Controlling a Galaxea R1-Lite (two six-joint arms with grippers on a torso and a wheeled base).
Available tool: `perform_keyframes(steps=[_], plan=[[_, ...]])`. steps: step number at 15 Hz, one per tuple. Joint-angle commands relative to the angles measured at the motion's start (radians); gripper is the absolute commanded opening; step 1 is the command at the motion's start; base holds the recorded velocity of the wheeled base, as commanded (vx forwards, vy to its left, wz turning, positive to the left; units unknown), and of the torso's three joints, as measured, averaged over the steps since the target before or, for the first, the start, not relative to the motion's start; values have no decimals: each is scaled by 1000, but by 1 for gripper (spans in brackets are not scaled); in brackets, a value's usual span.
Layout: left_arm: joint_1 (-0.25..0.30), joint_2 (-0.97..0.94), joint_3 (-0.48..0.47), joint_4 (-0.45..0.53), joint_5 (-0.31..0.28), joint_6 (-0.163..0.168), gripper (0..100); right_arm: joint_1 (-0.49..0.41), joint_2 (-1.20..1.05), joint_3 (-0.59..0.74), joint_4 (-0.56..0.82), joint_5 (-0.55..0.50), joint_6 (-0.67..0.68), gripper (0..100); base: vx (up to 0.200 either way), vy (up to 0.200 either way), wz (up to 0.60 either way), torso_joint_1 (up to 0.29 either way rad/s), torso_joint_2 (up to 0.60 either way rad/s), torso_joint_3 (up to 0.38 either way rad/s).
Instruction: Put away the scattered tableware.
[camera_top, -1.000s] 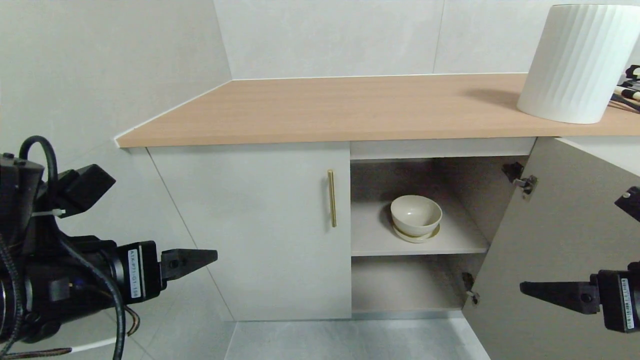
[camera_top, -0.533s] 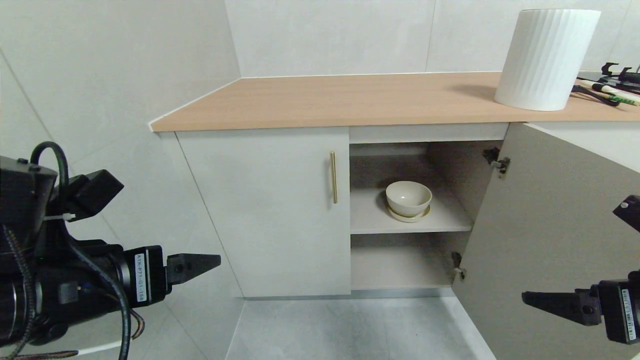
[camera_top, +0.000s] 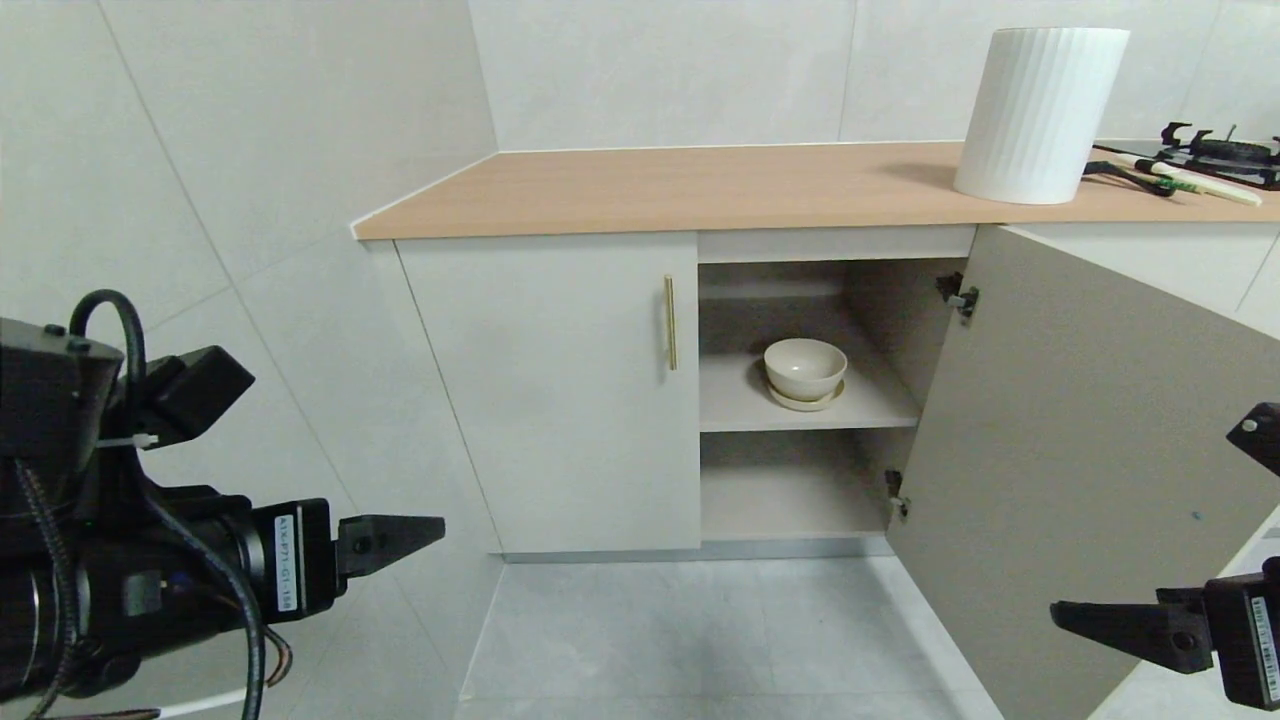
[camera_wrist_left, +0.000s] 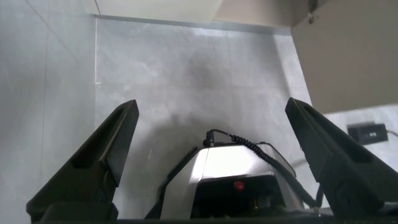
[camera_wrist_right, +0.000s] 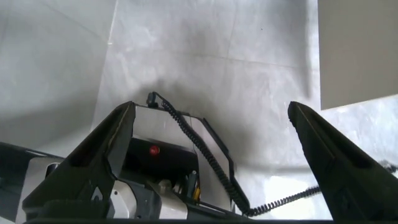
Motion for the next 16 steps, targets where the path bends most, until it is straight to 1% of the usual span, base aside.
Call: perform_keyframes(steps=[1,8,9,10,11,13,16], plan=[[1,4,1,0,2,0,100,0,2,0,1,0,0,100,0,0,0,0,0,0],[1,5,1,0,2,3,100,-1,-5,-1,16,-2,-1,100,0,0,0,0,0,0],[1,5,1,0,3,3,100,-1,-5,-3,18,-22,-1,100,0,0,0,0,0,0],[1,5,0,0,3,3,100,-1,-4,-3,18,-28,-1,100,0,-200,0,2,7,-2],[1,5,1,0,5,3,100,-1,-5,-15,70,-51,-3,100,0,-200,0,7,12,-2],[1,5,1,0,5,3,100,-1,-7,-44,145,-52,-3,100,0,-200,0,0,0,7],[1,5,1,0,3,3,100,-4,-7,-56,174,-62,-3,100,0,-200,0,1,2,4]])
